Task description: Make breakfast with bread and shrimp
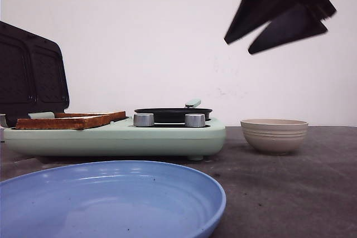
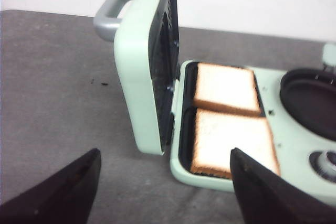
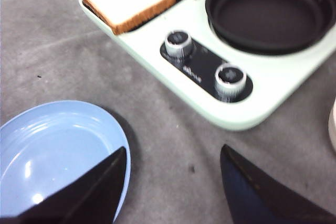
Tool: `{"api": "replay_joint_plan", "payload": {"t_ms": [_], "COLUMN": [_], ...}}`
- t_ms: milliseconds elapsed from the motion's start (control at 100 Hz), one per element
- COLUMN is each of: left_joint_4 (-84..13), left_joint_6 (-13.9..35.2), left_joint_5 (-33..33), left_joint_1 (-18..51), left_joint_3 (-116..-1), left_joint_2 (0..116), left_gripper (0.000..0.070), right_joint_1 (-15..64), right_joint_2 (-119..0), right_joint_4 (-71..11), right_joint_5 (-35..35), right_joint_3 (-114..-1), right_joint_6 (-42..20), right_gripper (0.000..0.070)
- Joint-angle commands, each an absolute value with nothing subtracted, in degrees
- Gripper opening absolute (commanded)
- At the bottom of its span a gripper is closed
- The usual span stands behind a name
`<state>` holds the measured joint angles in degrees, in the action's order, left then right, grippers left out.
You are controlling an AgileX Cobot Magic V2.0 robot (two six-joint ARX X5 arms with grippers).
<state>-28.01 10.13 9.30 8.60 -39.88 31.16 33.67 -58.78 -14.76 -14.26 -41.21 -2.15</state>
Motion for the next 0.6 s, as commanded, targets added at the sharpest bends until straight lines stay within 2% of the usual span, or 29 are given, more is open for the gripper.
{"api": "replay_joint_plan", "payload": {"t_ms": [0,120,310,430,590], "left_joint_4": [-27.7,-27.5,-26.3,-23.3,-16.4], "left_joint_6": [14.6,18.4,23.8,27.4,36.3], "left_joint_5": [10.8,10.9,9.9,5.4,-4.7], "left_joint_1": [8.4,6.8,1.4,-3.3,-10.5], "left_joint_3": [-40.3,-40.3,-41.5,-42.8,-43.8], "left_joint_2": [32.4,36.0,40.8,41.8,42.1], "left_gripper": [0.0439,0.0479,0.0481,0.0481,0.0480], "right_joint_1": [33.9,33.9,33.9,33.9,33.9], "right_joint_2": [-58.6,-58.6,-58.6,-58.6,-58.6], "right_joint_4": [-13.6,-12.7,-12.4,-11.9,-11.9], "right_joint_5": [-13.6,-13.4,-13.5,-13.5,-13.5], "right_joint_3": [-41.5,-41.5,-41.5,-41.5,-41.5], "right_joint_6": [-4.6,-4.7,-5.7,-6.0,-5.7], "right_gripper": [0.0338,0.0338,0.0338,0.0339,0.0338]}}
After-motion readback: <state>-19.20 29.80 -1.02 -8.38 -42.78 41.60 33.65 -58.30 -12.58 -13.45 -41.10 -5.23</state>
